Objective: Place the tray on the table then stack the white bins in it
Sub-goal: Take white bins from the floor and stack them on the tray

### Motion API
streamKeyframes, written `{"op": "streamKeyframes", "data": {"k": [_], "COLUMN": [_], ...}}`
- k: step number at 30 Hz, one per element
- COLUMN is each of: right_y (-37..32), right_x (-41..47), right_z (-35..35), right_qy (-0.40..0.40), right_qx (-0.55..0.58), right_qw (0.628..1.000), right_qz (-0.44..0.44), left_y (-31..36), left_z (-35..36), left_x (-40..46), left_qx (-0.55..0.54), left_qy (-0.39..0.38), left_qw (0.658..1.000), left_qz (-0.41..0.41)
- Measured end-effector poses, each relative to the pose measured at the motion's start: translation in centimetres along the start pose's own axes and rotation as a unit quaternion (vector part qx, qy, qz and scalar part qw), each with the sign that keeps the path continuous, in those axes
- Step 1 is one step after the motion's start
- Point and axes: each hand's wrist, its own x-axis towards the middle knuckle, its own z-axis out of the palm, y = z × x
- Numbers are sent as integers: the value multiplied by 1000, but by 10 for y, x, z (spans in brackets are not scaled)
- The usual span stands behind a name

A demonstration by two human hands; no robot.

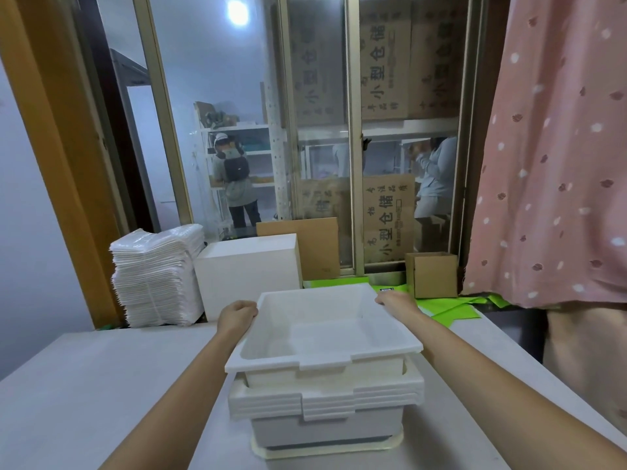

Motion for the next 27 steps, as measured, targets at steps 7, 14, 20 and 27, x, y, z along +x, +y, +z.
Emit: {"op": "streamKeyframes", "data": {"k": [7,14,20,27], "right_y": [24,37,42,38], "right_x": [2,8,7,-2], "right_z": [7,13,14,10], "right_qy": [-2,-2,11,28], "right_qx": [40,93,97,-83], "right_qw": [999,995,994,991], "right_qz": [-28,-24,-40,-98], "left_y": [-15,-22,-23,-18], "left_z": [5,7,7,7], "left_x": [-7,-8,-7,-12], "left_qx": [-13,-5,14,158], "left_qy": [2,1,2,19], "left_qw": [1000,1000,1000,983], "left_qz": [3,13,25,92]}}
